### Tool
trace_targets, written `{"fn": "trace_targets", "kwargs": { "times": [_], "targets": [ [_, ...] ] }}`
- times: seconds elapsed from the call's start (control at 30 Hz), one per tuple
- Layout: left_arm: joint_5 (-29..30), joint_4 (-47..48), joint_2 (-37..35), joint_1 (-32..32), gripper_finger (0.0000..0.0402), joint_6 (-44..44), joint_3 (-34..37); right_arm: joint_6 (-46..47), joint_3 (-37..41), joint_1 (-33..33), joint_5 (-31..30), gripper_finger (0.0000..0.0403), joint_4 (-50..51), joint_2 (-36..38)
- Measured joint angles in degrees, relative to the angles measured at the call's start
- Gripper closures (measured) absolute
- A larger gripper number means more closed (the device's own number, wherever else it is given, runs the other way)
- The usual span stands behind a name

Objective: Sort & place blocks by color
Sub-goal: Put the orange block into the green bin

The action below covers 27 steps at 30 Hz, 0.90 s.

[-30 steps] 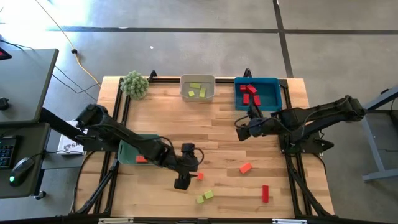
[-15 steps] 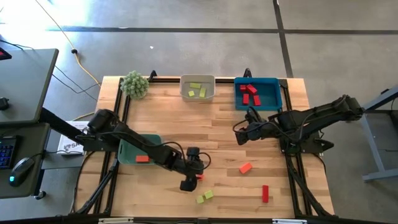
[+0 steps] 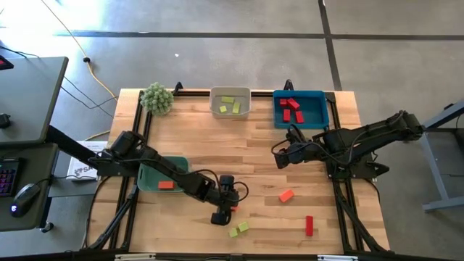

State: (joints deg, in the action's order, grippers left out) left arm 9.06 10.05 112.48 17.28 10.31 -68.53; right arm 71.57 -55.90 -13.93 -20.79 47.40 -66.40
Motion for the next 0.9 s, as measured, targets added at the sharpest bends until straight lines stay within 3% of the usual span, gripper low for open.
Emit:
{"fn": "trace_targets", "kwargs": {
  "times": [0.47, 0.8, 0.9],
  "targets": [
    [-0.8, -2.0, 3.2, 0.0, 0.0171, 0.0, 0.0, 0.0, 0.0, 0.0, -0.3, 0.0207, 0.4, 0.0],
    [-0.6, -2.4, 3.1, 0.0, 0.0296, 0.6, 0.0, 0.0, 0.0, 0.0, -1.2, 0.0207, 0.6, 0.0],
    [-0.6, -1.2, 2.6, -0.1, 0.0296, 2.5, 0.0, 0.0, 0.0, 0.0, -0.7, 0.0207, 0.6, 0.0]
  ]
}}
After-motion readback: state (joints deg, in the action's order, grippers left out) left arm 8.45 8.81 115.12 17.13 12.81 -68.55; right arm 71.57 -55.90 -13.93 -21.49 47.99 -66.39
